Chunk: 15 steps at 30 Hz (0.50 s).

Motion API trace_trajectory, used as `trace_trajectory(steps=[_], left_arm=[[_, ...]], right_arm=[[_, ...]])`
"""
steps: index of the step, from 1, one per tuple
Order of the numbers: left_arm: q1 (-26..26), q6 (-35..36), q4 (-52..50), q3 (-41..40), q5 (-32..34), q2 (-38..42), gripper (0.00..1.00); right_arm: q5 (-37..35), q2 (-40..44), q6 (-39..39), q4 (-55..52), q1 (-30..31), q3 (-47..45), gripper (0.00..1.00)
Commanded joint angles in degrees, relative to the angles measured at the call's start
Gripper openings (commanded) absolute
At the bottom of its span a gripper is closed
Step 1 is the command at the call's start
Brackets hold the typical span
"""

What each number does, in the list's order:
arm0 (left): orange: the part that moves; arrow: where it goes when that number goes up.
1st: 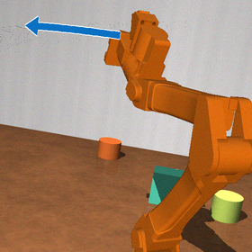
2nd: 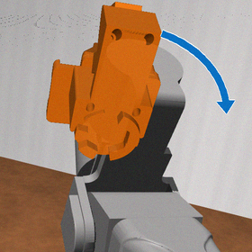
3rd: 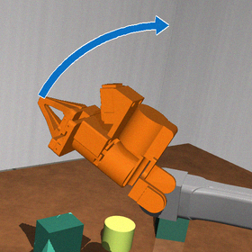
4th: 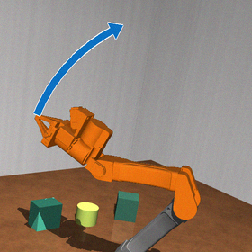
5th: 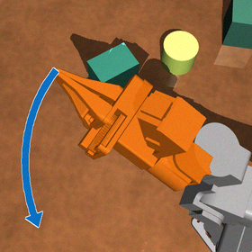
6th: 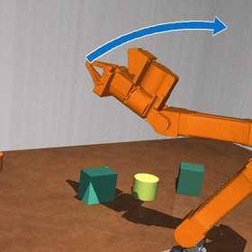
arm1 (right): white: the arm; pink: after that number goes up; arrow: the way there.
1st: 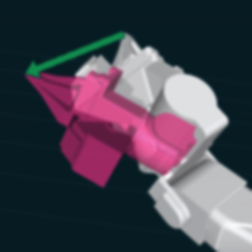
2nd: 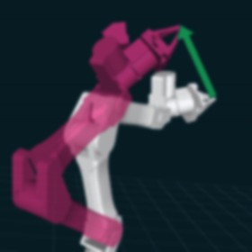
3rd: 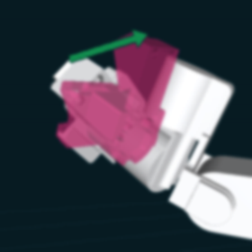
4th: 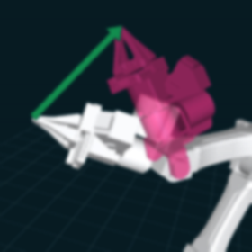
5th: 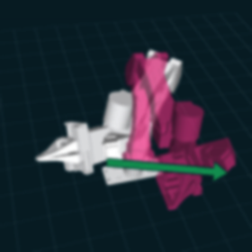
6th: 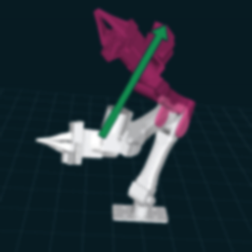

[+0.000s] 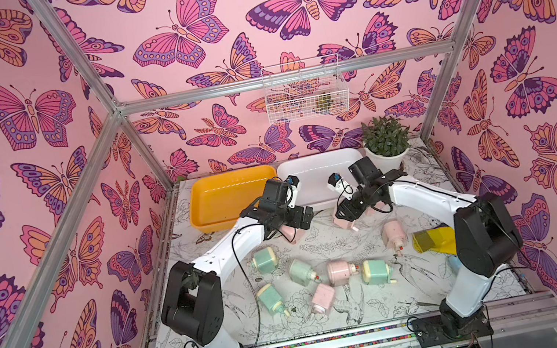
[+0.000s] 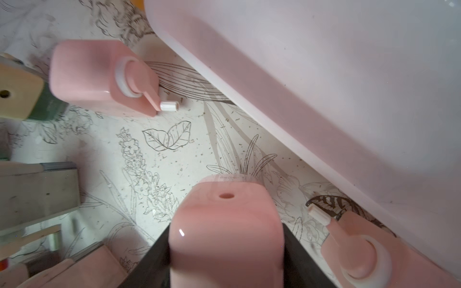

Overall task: Place the pencil sharpeners by color into the storage box
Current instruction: Pick up the pencil sharpener from the center of the board.

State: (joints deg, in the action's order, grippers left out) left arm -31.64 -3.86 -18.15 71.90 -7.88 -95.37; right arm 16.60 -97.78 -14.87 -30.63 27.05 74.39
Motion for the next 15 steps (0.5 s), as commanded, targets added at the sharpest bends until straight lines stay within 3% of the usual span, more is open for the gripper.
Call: trace_trajectory(steps=[1,6,9,15], left_arm=[[-0.3,0.1,1.7,-0.8,1.2,1.3,1.00],[-0.3,-0.4,2.9,-1.6,1.5,2.1,1.00],[-0.3,-0.6,3.3,-1.8,2.1,2.3,1.00],[-0.3,-1.9,4.0,-2.8,3.6,3.1,1.00]], right_arm=[[2.6,3.7,0.4,-2.2,0.1,1.4,0.00],[-0.3,7.4,4.7,1.3,-0.4,1.8,0.00],[2.0,9.4,6.6,5.2,-1.0,1.6,0.00],[-5.9,8.3,11.7,11.9,-2.8,3.1,0.00]])
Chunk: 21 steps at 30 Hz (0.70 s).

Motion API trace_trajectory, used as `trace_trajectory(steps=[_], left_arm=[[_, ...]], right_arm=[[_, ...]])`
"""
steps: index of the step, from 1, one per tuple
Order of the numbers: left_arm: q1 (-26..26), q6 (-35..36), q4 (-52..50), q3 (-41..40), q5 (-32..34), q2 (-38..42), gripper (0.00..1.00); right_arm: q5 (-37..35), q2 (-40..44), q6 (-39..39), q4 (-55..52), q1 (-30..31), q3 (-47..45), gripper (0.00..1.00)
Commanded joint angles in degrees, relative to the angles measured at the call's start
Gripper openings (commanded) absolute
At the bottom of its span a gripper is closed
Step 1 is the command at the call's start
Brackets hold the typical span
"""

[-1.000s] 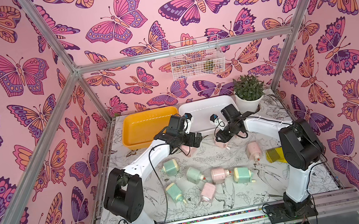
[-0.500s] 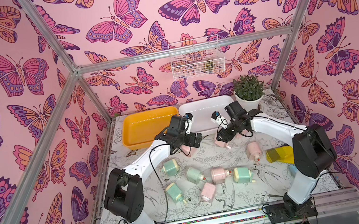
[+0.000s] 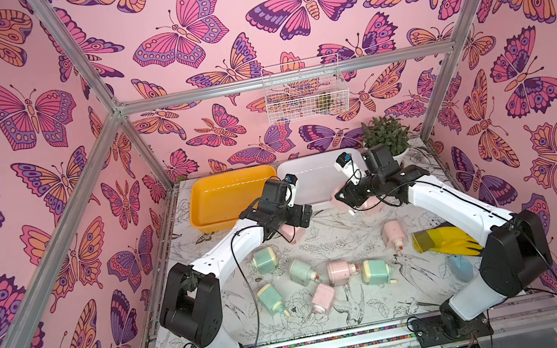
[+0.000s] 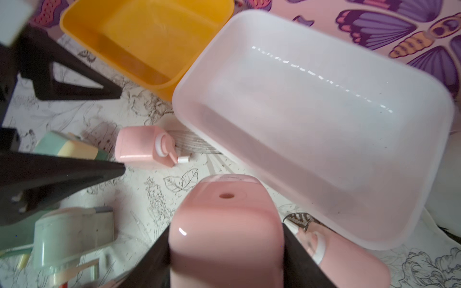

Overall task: Place the pencil sharpeners by color into the storage box
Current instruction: Pick up the pencil sharpener from the center of the board.

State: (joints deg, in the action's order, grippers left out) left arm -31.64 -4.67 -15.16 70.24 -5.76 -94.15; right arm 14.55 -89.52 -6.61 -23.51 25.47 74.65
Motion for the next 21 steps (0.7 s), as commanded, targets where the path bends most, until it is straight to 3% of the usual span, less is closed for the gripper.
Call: trace_trajectory(steps=[1,3,9,21], left_arm=[[-0.3,-1.4,1.1,-1.2,1.6,2.0,1.00],[-0.4,-2.0,1.1,-1.4,1.7,2.2,1.00],[-0.3,-3.0,1.7,-2.0,1.7,2.6,1.00],[-0.4,-2.4,1.7,-2.5,0.8,2.7,1.00]], right_arm=[[-4.5,-0.1,3.1,4.3,-1.3,3.9,0.00],[-6.9,-3.0,2.9,4.2,-1.4,5.6,0.00],[-23.7,-10.6,4.6,4.0,-1.8,12.0,0.00],[-27.4,-34.5,7.2,-12.3,-4.5,41.0,0.00]])
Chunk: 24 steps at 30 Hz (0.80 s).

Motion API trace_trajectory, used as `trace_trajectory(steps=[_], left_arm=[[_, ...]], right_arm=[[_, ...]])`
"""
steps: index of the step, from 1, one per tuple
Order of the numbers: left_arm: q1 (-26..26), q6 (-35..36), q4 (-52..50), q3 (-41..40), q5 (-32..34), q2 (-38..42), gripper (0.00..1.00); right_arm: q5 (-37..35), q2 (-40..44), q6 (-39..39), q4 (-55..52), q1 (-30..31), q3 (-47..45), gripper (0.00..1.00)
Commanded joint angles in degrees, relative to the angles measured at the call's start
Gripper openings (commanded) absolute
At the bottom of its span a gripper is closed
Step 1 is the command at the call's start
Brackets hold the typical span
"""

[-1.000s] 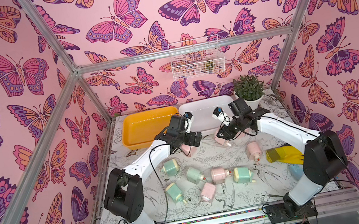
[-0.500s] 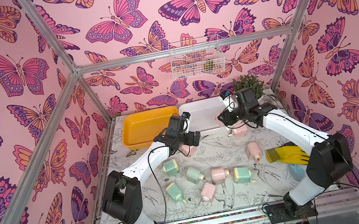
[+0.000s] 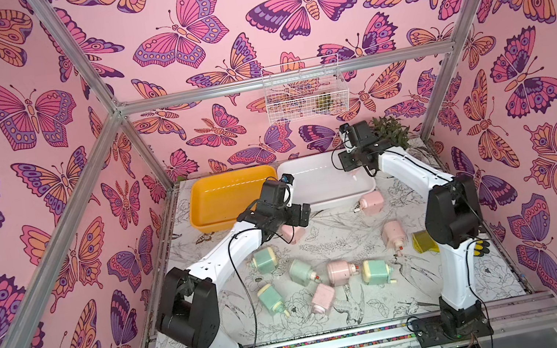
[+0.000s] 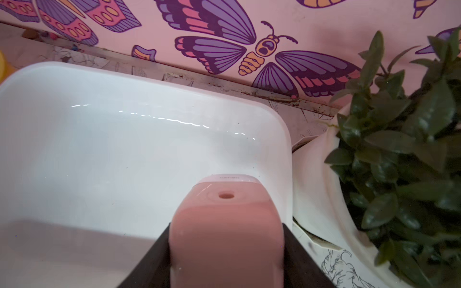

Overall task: Place the pencil sharpeners by color into the storage box
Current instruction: Pick up the pencil sharpener from the center of the board, then place the pencil sharpener in the storage box.

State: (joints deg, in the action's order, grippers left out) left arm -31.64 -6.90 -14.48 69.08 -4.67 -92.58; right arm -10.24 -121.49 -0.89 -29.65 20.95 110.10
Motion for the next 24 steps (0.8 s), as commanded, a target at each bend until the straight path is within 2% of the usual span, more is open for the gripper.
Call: trace_trajectory(steps=[1,5,10,18,24], left_arm=[[-0.3,-0.3,1.1,-1.4,-0.9,1.1,1.00],[-0.4,0.1,1.1,-1.4,-2.3,1.0,1.00],[-0.4,0.3,1.1,-0.6,-2.4,0.3,1.00],[-0.4,-0.5,1.0,0.1,-3.0,-0.8,1.00],[-0.3,-0.9,1.0,-0.2,-2.9,-0.8,1.00]], right_arm=[[-2.9,-3.9,1.4,-7.3,0.0,7.5,0.00],[-4.9,-7.7,1.8,-7.9,-0.4,11.0,0.00],[-6.4,-15.3,2.2,-13.4,-1.1,21.6,0.00],[-2.9,-19.1,3.8,-9.1,-2.2,22.2,0.00],[-0.3,-20.7,2.9,-7.6,-2.3,21.9,0.15]])
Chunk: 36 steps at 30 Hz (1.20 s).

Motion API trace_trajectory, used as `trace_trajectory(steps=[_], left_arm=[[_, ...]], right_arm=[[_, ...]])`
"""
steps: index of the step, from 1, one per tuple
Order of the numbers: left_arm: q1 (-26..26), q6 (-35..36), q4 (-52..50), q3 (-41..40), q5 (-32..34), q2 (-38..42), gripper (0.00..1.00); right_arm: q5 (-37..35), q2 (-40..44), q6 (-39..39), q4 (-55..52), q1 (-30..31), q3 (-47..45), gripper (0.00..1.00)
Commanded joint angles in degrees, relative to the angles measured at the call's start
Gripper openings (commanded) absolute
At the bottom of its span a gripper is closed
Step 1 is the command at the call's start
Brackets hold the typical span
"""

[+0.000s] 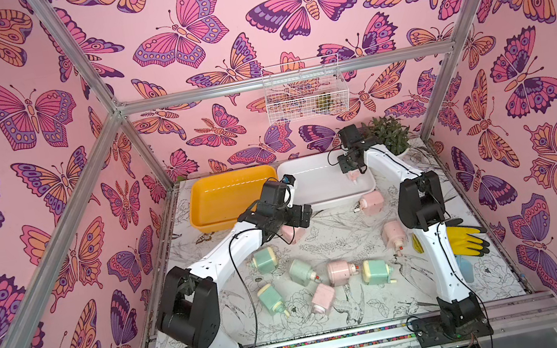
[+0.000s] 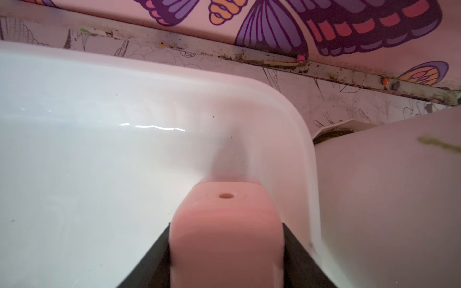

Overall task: Place the pencil sharpeners by color into the storage box
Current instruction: Place the pencil sharpener in the storage box.

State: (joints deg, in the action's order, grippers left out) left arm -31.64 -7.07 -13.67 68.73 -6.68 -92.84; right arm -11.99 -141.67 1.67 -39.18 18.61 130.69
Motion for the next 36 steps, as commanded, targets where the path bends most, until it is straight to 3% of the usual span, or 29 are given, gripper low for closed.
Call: trace_trajectory(steps=[1,6,19,26,30,36], left_arm=[[-0.4,-0.8,0.2,0.2,-0.9,-0.7,1.00],[-0.3,-1.3,0.3,0.3,-1.2,-0.9,1.00],[-0.4,-1.6,0.2,0.4,-1.5,-1.6,1.00],[-0.3,-1.3,0.2,1.1,-1.7,-2.0,1.00],[-0.4,-1.2,0.2,1.0,-1.5,-1.9,1.00],[-0.4,-1.1,0.2,0.3,-1.3,-1.6,1.00]], right_arm=[[0.9,-0.8,0.8,1.8,0.0,1.4,0.16],[0.2,-1.7,2.1,1.1,0.0,1.7,0.34],[5.6,-4.5,3.7,-0.5,0.0,4.5,0.45],[4.6,-3.9,6.1,-4.7,0.0,5.6,0.59],[3.7,-3.2,7.3,-6.4,0.0,5.5,0.79],[3.0,-3.1,7.4,-5.6,0.0,5.6,0.85]])
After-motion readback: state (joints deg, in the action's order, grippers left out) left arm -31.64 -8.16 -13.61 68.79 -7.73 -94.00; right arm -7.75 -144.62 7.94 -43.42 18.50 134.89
